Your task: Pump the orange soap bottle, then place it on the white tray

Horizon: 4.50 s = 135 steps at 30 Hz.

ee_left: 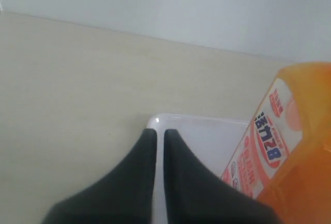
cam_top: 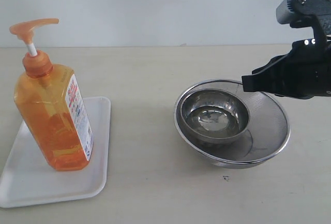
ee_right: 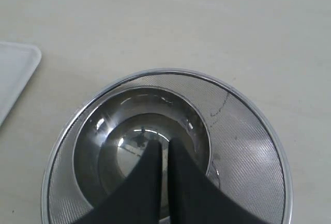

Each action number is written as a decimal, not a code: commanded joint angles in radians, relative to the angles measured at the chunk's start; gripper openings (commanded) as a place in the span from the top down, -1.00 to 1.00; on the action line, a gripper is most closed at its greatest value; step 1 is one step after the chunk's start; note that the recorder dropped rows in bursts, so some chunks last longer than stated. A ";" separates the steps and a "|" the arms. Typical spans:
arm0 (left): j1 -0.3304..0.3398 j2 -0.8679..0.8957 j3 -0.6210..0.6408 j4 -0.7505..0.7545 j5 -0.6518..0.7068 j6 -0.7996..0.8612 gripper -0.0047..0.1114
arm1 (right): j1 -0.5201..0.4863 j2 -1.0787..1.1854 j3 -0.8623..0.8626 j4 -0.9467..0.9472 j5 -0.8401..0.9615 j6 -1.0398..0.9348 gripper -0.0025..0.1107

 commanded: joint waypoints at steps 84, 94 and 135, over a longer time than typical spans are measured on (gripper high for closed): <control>0.773 1.109 -0.293 1.415 0.362 -1.054 0.84 | 0.000 -0.008 0.002 0.004 0.015 0.000 0.96; 0.773 1.121 -0.293 1.477 0.369 -1.054 0.84 | 0.000 -0.008 0.002 0.000 0.015 -0.001 0.96; 0.743 1.039 -0.328 1.805 0.475 -1.412 0.84 | 0.000 -0.008 0.002 0.000 0.015 -0.001 0.96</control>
